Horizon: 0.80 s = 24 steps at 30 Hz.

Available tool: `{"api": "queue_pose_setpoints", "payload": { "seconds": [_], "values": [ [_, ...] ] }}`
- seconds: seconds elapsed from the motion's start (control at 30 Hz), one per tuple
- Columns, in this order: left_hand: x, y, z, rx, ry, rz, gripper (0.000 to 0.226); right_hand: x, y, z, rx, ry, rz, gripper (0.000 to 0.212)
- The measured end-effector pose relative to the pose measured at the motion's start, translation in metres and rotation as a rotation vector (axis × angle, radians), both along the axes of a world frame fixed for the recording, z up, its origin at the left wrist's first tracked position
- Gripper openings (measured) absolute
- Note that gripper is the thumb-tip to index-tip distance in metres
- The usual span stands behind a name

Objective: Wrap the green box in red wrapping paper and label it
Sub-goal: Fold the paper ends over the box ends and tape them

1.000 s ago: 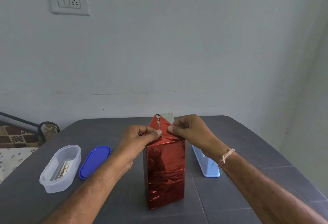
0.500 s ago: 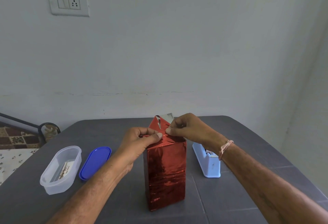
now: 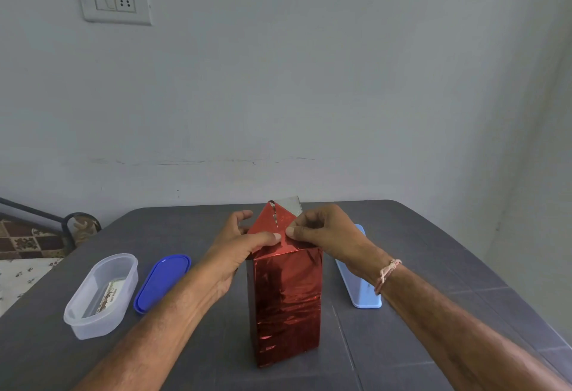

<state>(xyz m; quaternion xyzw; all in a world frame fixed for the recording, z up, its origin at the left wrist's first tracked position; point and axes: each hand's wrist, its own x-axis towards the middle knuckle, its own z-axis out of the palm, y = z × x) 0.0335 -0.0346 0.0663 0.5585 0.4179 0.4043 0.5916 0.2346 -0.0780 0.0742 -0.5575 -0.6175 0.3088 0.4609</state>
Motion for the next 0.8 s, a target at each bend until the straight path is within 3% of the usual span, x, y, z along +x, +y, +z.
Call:
{"api": "queue_pose_setpoints", "payload": {
  "seconds": [0.13,0.3,0.4,0.63,0.8],
  "values": [
    [0.002,0.007,0.003,-0.011,0.04,-0.036,0.102,-0.002,-0.003,-0.001,0.01,-0.005,-0.013,0.009],
    [0.005,0.015,0.007,-0.032,0.081,-0.073,0.091,-0.004,-0.008,-0.003,0.027,-0.009,-0.033,0.005],
    [0.005,0.018,0.004,-0.022,0.096,-0.089,0.097,-0.004,-0.009,-0.004,0.028,0.009,-0.048,0.009],
    [0.004,0.013,-0.001,-0.021,0.107,-0.107,0.045,-0.003,-0.012,-0.001,-0.023,0.119,-0.028,0.009],
    [0.005,0.009,-0.001,-0.057,0.106,-0.099,0.035,0.0,-0.019,0.003,-0.092,0.202,-0.016,0.016]
  ]
}}
